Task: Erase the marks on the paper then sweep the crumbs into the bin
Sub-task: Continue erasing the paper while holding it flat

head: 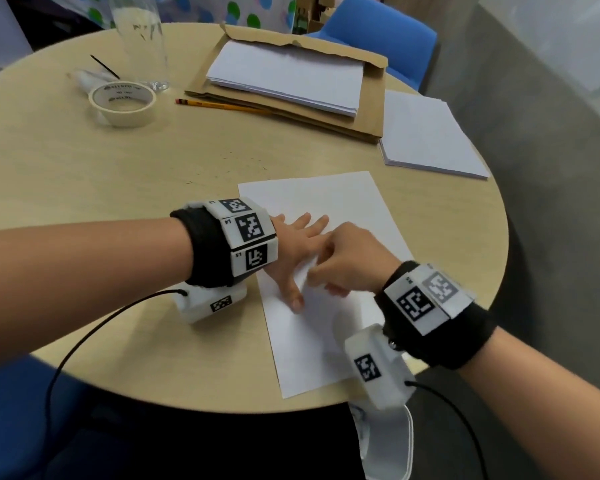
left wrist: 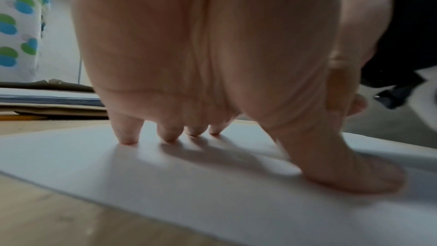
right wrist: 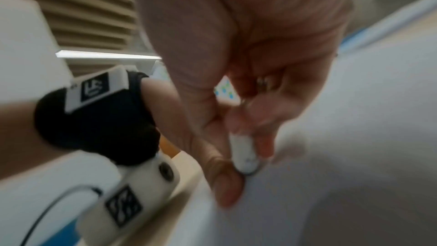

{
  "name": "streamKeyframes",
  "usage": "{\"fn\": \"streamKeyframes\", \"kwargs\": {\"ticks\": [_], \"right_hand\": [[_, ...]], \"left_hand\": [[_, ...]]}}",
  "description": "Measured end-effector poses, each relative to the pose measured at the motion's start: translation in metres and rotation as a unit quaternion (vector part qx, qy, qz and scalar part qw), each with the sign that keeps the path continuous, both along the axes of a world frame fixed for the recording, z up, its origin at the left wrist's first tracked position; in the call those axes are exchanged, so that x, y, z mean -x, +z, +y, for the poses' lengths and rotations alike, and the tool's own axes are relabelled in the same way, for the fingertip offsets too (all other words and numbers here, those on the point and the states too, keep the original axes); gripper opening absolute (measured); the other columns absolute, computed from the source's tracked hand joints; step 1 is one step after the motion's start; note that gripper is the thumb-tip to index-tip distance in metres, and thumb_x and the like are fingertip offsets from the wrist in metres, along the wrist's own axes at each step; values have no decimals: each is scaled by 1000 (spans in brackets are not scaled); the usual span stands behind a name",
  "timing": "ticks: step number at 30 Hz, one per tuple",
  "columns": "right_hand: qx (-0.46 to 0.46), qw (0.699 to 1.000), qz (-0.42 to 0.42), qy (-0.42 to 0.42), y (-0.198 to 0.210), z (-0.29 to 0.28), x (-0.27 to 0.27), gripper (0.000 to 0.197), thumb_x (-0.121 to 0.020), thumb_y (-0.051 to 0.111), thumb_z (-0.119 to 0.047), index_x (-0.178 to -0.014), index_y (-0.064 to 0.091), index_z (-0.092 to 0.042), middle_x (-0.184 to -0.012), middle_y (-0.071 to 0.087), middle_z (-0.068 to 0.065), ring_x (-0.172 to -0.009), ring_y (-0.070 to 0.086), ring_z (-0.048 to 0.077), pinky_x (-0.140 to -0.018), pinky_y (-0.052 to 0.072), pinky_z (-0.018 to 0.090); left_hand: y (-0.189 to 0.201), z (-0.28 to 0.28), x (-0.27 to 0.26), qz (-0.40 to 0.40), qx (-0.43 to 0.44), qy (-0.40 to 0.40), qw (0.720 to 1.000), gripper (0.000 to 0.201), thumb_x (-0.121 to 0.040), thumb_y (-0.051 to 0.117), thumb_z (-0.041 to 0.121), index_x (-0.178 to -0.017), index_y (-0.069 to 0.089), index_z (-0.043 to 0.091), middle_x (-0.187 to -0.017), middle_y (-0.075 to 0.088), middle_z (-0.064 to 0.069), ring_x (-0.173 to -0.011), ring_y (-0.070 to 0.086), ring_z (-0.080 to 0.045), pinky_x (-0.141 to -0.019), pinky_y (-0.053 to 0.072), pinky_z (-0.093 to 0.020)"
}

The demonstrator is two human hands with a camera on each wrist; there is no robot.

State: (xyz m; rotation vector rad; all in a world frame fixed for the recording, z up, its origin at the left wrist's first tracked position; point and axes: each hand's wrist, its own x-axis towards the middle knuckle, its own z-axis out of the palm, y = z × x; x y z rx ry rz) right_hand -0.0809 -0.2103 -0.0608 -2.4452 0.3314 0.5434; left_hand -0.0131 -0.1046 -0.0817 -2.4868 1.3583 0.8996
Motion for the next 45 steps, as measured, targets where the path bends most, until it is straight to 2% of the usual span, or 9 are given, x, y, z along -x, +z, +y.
{"fn": "streamKeyframes", "kwargs": {"ticks": [2, 7, 12, 17, 23, 28, 34, 40, 45], "right_hand": [[-16, 999, 25, 17, -1, 3, 3, 7, -66, 69, -6, -63, 66, 0, -51, 60, 7, -40, 54, 11, -46, 49, 20], [53, 993, -47, -90, 6, -41, -10, 14, -64, 65, -6, -67, 68, 8, -59, 65, 14, -41, 54, 14, -50, 49, 22], [-25, 999, 23, 8, -4, -2, 9, 10, -68, 68, -6, -59, 64, -4, -54, 62, 8, -42, 55, 11, -47, 49, 19], [-10, 994, -32, -103, 4, -39, -11, 13, -68, 70, -5, -76, 69, 6, -64, 65, 12, -53, 58, 18, -54, 51, 25], [-42, 999, 28, 8, -2, -8, 7, 10, -69, 71, -6, -61, 64, -5, -54, 62, 6, -43, 56, 9, -48, 49, 18], [-47, 995, -18, -85, 5, -38, -11, 8, -68, 71, -4, -74, 68, 1, -60, 63, 8, -53, 59, 15, -51, 51, 20], [-47, 997, 37, 44, 0, -20, 14, 8, -72, 72, -9, -72, 70, -2, -51, 62, 1, -45, 58, 9, -49, 49, 16], [-17, 999, -41, 18, 3, -31, -5, 8, -72, 73, -12, -66, 69, -8, -53, 62, 1, -48, 58, 8, -52, 48, 14], [3, 993, 37, 108, 4, -22, 16, 10, -72, 72, -13, -64, 67, -14, -42, 57, -8, -35, 50, -2, -45, 42, 8]], "left_hand": [[0, 0, 0, -1, -2, 0, 1000, 121, -67, 72, 56, -148, -13, 30, -154, -28, -5, -144, -19, -28, -115, -1, -53], [2, -2, 0, -7, -18, 5, 1000, 124, -68, 72, 56, -145, -22, 30, -154, -29, -2, -144, -20, -26, -116, -2, -52], [2, -2, -1, 6, -17, -1, 1000, 122, -68, 74, 54, -146, -18, 34, -153, -31, -5, -143, -21, -29, -117, 0, -55], [1, -3, -2, -4, -31, 1, 1000, 124, -67, 73, 56, -144, -23, 36, -153, -31, -1, -143, -22, -26, -117, 1, -55], [2, -4, -4, -3, -37, -13, 999, 125, -65, 72, 59, -144, -21, 36, -151, -34, -3, -143, -23, -28, -116, 3, -57], [3, -6, -3, -7, -45, -11, 999, 127, -65, 74, 56, -143, -25, 37, -152, -33, -2, -143, -23, -29, -115, 6, -58], [3, -8, -4, -12, -52, -13, 998, 129, -64, 74, 58, -143, -25, 34, -151, -34, -2, -143, -23, -29, -116, 4, -58], [1, -7, -5, -11, -43, -13, 999, 129, -64, 75, 57, -143, -24, 35, -152, -33, -3, -143, -22, -31, -115, 4, -58], [2, -9, -4, -13, -50, -13, 999, 131, -64, 74, 57, -143, -26, 33, -151, -34, -1, -142, -23, -29, -116, 4, -58]]}}
